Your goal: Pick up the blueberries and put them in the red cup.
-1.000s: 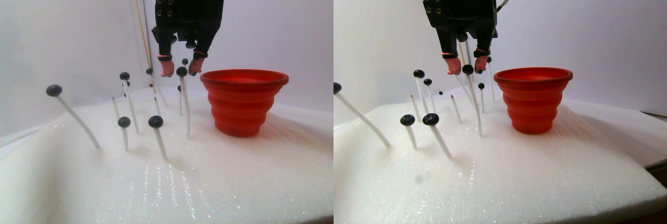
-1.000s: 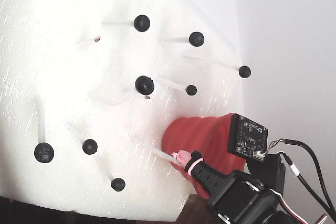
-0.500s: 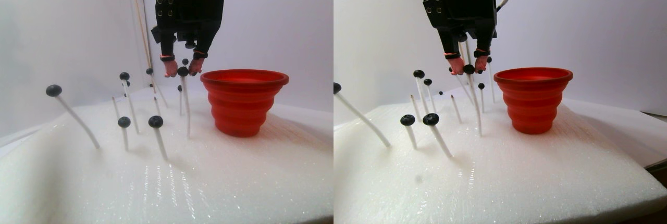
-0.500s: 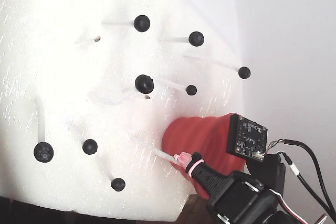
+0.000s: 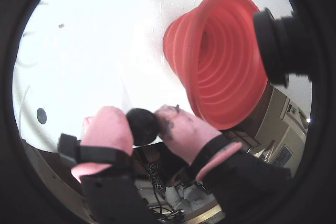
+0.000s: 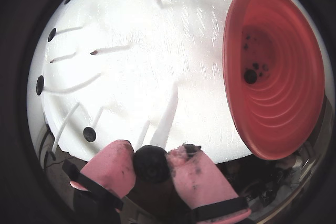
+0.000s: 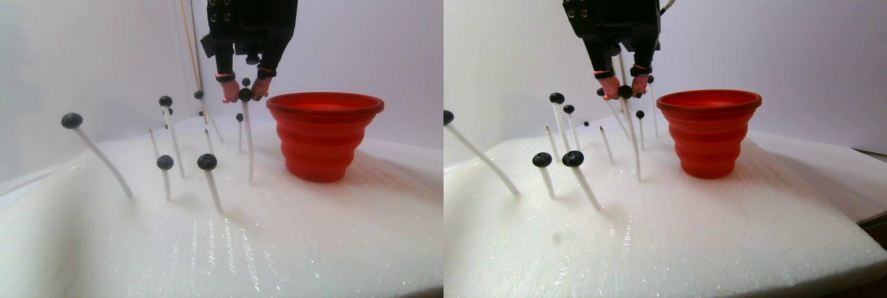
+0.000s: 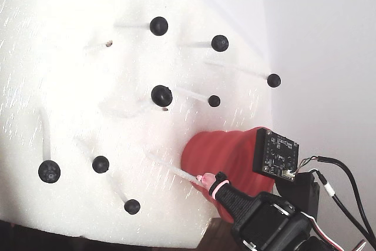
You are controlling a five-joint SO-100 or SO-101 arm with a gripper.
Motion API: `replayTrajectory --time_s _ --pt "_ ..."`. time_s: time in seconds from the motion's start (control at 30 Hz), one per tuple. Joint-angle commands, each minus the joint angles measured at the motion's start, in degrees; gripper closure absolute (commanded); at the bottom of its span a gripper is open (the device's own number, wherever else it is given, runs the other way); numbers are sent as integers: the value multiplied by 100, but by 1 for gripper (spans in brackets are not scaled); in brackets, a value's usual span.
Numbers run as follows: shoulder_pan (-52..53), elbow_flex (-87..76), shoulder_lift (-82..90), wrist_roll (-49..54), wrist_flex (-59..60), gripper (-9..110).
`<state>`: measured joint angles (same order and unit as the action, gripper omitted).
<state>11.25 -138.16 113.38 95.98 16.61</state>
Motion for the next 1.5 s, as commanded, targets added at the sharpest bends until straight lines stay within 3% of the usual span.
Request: replayTrajectory --time_s 0.0,1.47 --pt "9 149 387 35 123 90" --pt "870 633 2021 686 1573 91"
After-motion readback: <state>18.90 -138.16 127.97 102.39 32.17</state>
